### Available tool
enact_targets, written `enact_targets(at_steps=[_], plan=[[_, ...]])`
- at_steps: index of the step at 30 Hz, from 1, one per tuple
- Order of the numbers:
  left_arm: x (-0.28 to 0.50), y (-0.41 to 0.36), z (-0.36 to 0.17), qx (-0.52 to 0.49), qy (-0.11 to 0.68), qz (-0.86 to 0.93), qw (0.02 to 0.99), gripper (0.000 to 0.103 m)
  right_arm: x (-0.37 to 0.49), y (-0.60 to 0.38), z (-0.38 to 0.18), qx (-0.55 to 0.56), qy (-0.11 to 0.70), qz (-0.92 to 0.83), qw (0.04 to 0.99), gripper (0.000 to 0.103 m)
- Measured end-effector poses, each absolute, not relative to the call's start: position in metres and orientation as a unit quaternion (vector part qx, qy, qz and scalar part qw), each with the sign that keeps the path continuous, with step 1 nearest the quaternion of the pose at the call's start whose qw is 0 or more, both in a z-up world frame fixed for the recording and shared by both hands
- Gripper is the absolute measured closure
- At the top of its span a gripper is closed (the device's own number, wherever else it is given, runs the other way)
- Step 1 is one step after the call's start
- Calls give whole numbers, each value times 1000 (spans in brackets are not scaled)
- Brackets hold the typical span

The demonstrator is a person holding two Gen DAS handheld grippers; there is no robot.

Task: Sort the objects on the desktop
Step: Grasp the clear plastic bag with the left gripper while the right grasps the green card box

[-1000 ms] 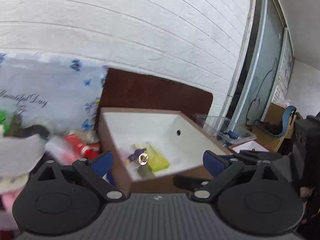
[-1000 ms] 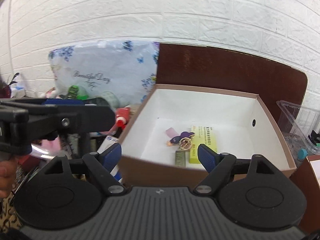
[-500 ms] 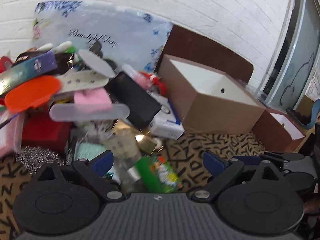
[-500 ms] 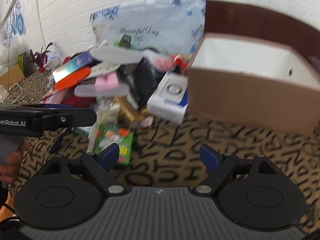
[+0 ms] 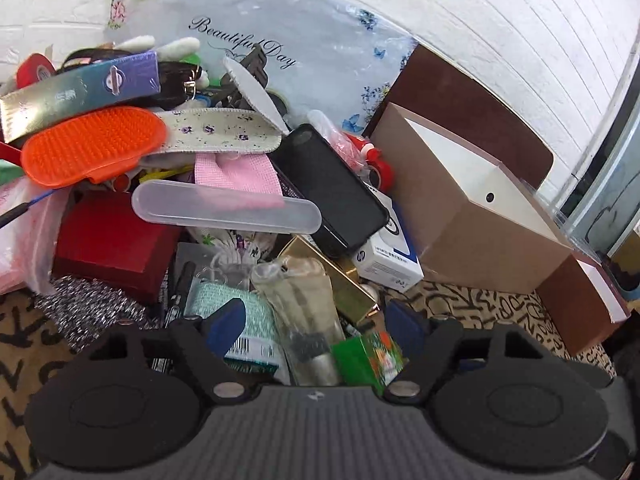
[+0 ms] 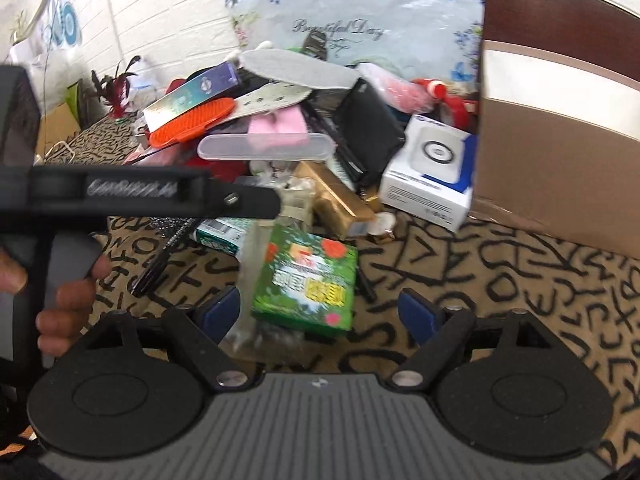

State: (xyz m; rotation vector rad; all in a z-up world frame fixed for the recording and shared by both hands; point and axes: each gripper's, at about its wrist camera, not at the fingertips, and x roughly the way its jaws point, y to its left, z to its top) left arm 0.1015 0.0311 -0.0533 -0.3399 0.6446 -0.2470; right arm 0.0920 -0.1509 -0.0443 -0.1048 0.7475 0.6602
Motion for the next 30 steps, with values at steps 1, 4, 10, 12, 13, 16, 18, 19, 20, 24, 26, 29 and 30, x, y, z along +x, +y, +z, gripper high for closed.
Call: enact_targets(at_steps=[1,4,10,12,13,16,18,19,20,24,26,29,30], plan=[[105,30,-54,-163,315,-120,927,24,95,-149,-47,-49,361,314,877,21],[115,27,-58,-157,324,-122,925,24,104,-148,-54,-33,367,305,878,28],[130,13,-62,-140,329,-136,924,50,109,-156,-59,-33,375,301,876,42],[133,9,-64,-141,341,-148,917,56,106,-165,-59,-54,366,282,885,43],[133,7,-65,-144,345,-156,914,56,105,-172,-60,-55,368,274,887,43],[129,-4,-65,-134,354,-181,908,56,105,-195,-66,-53,378,239,893,43],[127,-14,-66,-119,365,-187,904,42,104,-207,-68,-42,381,226,896,43],[126,-20,-67,-109,378,-188,900,38,103,-210,-67,-39,381,223,897,43],[126,-25,-68,-100,393,-188,894,35,103,-212,-67,-39,380,219,898,43],[109,-32,-68,-77,402,-204,889,35,100,-213,-67,-40,377,215,900,43],[105,-33,-71,-71,411,-205,885,42,99,-214,-68,-42,375,214,901,42],[106,-35,-79,-43,408,-205,889,62,96,-213,-68,-49,374,214,901,42],[107,-35,-79,-46,407,-206,889,64,96,-213,-68,-51,374,214,901,42]])
